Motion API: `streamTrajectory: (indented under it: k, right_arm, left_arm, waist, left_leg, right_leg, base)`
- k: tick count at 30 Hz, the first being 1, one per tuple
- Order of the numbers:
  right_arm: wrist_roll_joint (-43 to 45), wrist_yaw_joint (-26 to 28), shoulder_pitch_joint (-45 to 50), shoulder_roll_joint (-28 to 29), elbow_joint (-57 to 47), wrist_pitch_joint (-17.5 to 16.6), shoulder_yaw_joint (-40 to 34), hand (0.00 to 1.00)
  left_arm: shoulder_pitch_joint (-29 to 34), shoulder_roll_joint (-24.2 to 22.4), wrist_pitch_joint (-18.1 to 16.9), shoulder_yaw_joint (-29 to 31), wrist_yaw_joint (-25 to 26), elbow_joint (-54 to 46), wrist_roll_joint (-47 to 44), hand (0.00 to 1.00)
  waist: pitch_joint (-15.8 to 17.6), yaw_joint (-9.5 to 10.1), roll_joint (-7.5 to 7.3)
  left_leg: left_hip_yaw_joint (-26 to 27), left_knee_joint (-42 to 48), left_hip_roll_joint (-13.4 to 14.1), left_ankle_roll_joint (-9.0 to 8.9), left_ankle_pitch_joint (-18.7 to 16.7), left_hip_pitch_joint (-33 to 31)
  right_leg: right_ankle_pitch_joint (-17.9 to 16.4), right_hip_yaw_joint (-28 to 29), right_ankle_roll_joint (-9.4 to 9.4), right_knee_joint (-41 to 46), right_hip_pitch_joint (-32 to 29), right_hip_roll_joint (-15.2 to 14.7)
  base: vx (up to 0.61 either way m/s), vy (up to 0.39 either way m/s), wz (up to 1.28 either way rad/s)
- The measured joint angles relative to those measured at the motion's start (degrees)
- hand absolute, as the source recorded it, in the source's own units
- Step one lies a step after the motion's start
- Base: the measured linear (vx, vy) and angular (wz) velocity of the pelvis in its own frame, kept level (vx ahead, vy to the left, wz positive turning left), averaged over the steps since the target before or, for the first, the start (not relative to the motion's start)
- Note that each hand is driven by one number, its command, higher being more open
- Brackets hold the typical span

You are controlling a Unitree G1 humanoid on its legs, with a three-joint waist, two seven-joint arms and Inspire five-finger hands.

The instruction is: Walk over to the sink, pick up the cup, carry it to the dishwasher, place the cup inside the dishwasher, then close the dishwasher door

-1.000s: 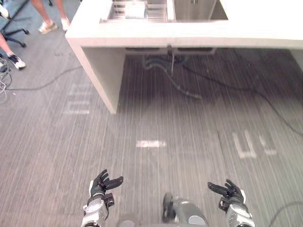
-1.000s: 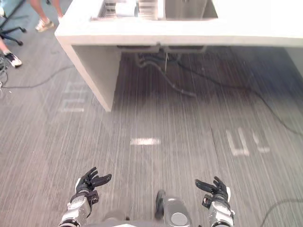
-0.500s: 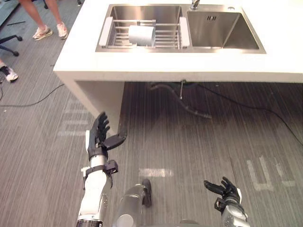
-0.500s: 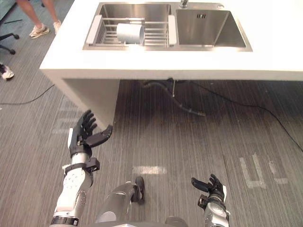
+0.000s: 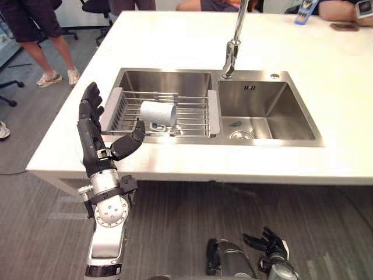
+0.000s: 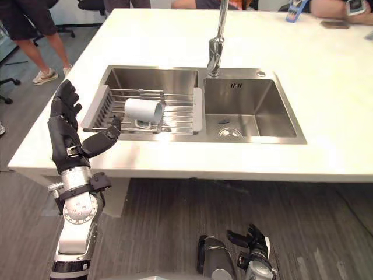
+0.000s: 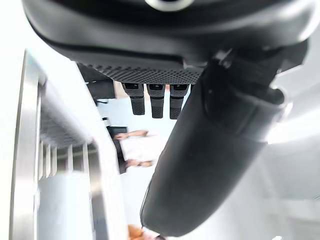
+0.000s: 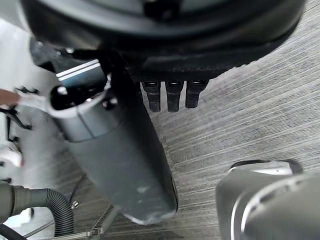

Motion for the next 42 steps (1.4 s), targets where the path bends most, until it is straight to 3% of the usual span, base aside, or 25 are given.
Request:
streamTrajectory:
  k: [1, 3, 6, 7, 9, 10, 11, 12, 14, 18, 24, 33, 42]
  right_arm:
    - [0.1, 0.1, 0.3, -0.1, -0.3, -0.1, 0.2, 0.90]
    - [0.6, 0.1, 1.5, -1.1, -3.0, -0.6, 0.9, 0.90]
    - [0.7, 0.4, 1.5, -2.6, -5.2, -0.9, 0.9, 0.90]
    - [0.7, 0.6, 1.8, -2.9, -5.7, -0.9, 0.5, 0.90]
    - [0.8, 0.8, 2.1, -2.8, -5.8, -0.9, -0.3, 0.90]
    - [0.9, 0.9, 2.3, -2.9, -5.8, -0.9, -0.4, 0.90]
    - [1.1, 1.0, 2.6, -3.2, -5.8, -0.9, -0.6, 0.90]
    - [1.1, 1.1, 3.0, -2.9, -5.0, -0.8, -0.6, 0.90]
    - [1.2, 1.6, 4.3, -1.6, -4.7, -0.7, -0.5, 0.90]
    - [1.2, 2.7, 4.4, -0.2, -4.1, -0.7, 0.0, 0.90]
    - [1.2, 2.9, 4.7, -0.2, -2.9, -0.7, -0.4, 0.90]
    - [1.1, 3.5, 3.8, -1.0, 2.7, -0.8, -0.7, 0.90]
    - [-0.1, 3.9, 3.2, -2.9, 8.8, -0.8, -0.7, 0.90]
  left_arm:
    - [0.0, 0.7, 0.1, -0.9, -0.7, 0.0, 0.0, 0.90]
    - [-0.2, 6.6, 0.1, -3.2, -4.1, -1.6, 0.3, 0.90]
    - [-1.8, 11.7, 0.1, -3.4, -6.2, -4.7, 2.6, 0.90]
    - [-3.2, 13.2, -0.1, -3.4, -7.3, -5.8, 4.4, 0.90]
    - [-5.9, 15.8, -0.7, -3.6, -8.5, -6.0, 6.6, 0.90]
    - [-7.8, 17.8, -0.9, -3.9, -9.0, -5.6, 8.2, 0.90]
    - [-9.3, 19.1, -0.8, -4.7, -9.3, -5.0, 9.3, 0.90]
    - [-10.6, 21.0, -0.9, -5.9, -9.6, -4.3, 10.3, 0.90]
    - [-12.9, 24.8, -0.9, -9.9, -11.1, -1.8, 11.9, 0.90]
    - [-17.1, 30.3, -1.5, -15.7, -13.8, 2.7, 13.4, 0.90]
    - [-21.3, 34.7, -3.0, -17.6, -15.3, 8.4, 13.8, 0.90]
    - [-21.2, 39.5, -3.3, -17.5, -16.1, 18.3, 16.3, 0.90]
    - [-13.1, 41.9, -3.6, -10.9, -16.8, 23.6, 16.3, 0.90]
  waist:
    - [0.0, 0.25, 0.05]
    - [-0.1, 0.95, 0.20]
    - [-0.6, 1.27, 0.87]
    - [-0.6, 1.80, 0.99]
    - [-0.6, 2.28, 1.01]
    - [-0.7, 2.23, 1.05]
    - [-1.2, 2.23, 1.94]
    - [-1.4, 2.21, 1.57]
    - [-2.3, 2.11, -0.36]
    - [-2.4, 1.86, -0.56]
    - [-3.3, 1.34, -0.79]
    - [-3.7, 0.95, -1.36]
    - [-3.6, 0.83, -0.95]
  left_leg:
    - [-0.2, 5.4, 0.8, 0.31, 0.1, -2.0]
    - [2.5, 16.3, 4.2, 1.56, -0.8, -8.7]
    - [4.9, 12.2, 6.1, 1.50, -1.5, -14.4]
    - [5.5, 6.8, 6.0, 1.36, -1.5, -15.2]
    - [5.2, -2.3, 4.4, 1.12, -1.3, -15.3]
    - [4.6, -10.6, 2.5, 2.41, 3.0, -14.4]
    - [4.0, -15.3, 1.6, 3.26, 9.4, -13.9]
    - [4.2, -16.6, 1.2, 1.91, 9.5, -13.3]
    - [5.6, -19.6, -1.5, 2.80, 10.2, -11.3]
    - [7.6, -23.8, -3.4, 3.92, 11.4, -9.3]
    - [8.5, -29.3, -4.3, 4.05, 13.7, -7.7]
    - [7.7, -34.3, -4.7, 4.21, 16.3, -6.7]
    - [5.3, -40.1, -5.9, 5.41, 20.3, -5.5]
  right_leg:
    - [0.0, 0.0, -0.04, -1.8, 2.4, 0.6]
    - [-0.2, 0.2, -0.42, -7.0, 9.1, 1.5]
    - [-0.3, 0.8, -0.43, -9.5, 11.6, 1.5]
    - [-0.3, 1.3, -0.41, -10.2, 12.4, 1.5]
    - [-0.3, 1.7, -0.30, -10.7, 13.2, 1.2]
    - [-1.2, 2.2, 1.35, -10.0, 13.0, 0.8]
    - [-2.1, 2.3, 2.22, -9.0, 12.5, 1.1]
    - [-3.5, 2.7, 3.08, -7.4, 12.0, 0.5]
    - [-4.5, 3.8, 4.26, -6.2, 11.4, -2.2]
    - [-4.0, 5.4, 5.51, -7.6, 11.4, -3.7]
    - [-2.6, 6.2, 5.82, -10.4, 11.3, -3.6]
    - [-0.5, 6.8, 5.89, -14.0, 11.4, -2.8]
    - [3.9, 6.4, 7.01, -20.2, 12.6, -2.9]
  base:
    - [0.40, -0.238, 0.07]
    - [0.33, -0.179, -0.10]
    - [0.22, -0.060, -0.12]
    - [0.20, 0.056, -0.17]
    - [0.18, 0.106, -0.15]
    - [0.11, 0.104, -0.10]
    - [0.13, 0.154, -0.07]
    - [0.10, 0.121, 0.01]
    - [0.11, 0.129, -0.04]
    - [0.06, 0.106, -0.14]
    - [0.03, 0.010, -0.06]
    - [0.02, -0.001, -0.04]
    - [-0.07, 0.041, 0.02]
